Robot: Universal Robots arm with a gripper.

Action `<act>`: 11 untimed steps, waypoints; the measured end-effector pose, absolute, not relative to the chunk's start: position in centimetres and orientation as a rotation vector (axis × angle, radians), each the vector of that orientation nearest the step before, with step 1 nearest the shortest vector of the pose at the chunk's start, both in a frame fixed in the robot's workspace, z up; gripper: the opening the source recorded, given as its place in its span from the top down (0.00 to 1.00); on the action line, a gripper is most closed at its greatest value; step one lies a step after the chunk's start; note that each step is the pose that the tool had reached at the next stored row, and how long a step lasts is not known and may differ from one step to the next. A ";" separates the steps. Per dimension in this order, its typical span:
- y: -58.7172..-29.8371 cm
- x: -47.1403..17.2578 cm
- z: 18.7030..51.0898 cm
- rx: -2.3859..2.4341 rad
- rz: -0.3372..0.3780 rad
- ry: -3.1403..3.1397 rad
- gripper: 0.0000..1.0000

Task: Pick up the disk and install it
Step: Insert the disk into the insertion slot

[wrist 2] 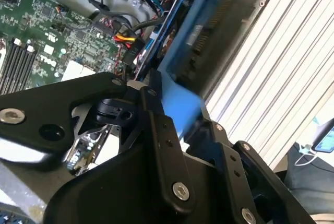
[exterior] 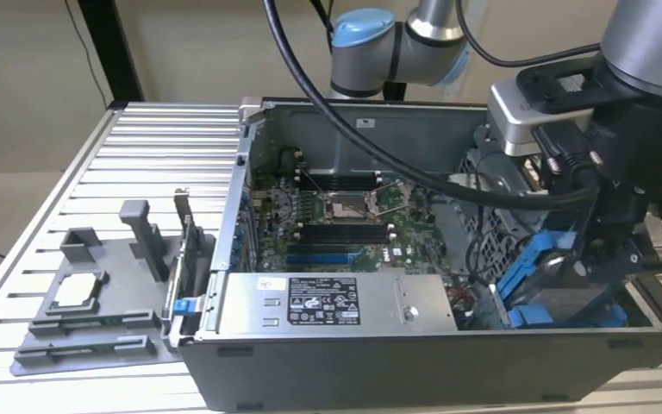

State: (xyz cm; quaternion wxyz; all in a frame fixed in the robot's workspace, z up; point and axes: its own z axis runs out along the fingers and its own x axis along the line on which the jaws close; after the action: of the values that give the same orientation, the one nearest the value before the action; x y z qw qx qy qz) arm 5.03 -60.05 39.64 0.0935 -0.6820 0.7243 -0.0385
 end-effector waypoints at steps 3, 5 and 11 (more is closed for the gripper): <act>-60.1 5.0 39.6 -2.024 -0.114 2.149 0.00; -60.0 5.0 39.6 -2.024 -0.114 2.149 0.00; -60.0 5.0 39.6 -2.024 -0.115 2.149 0.00</act>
State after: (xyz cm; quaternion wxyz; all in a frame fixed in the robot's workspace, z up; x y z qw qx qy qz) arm 5.04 -60.03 39.60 0.0933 -0.6821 0.7243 -0.0387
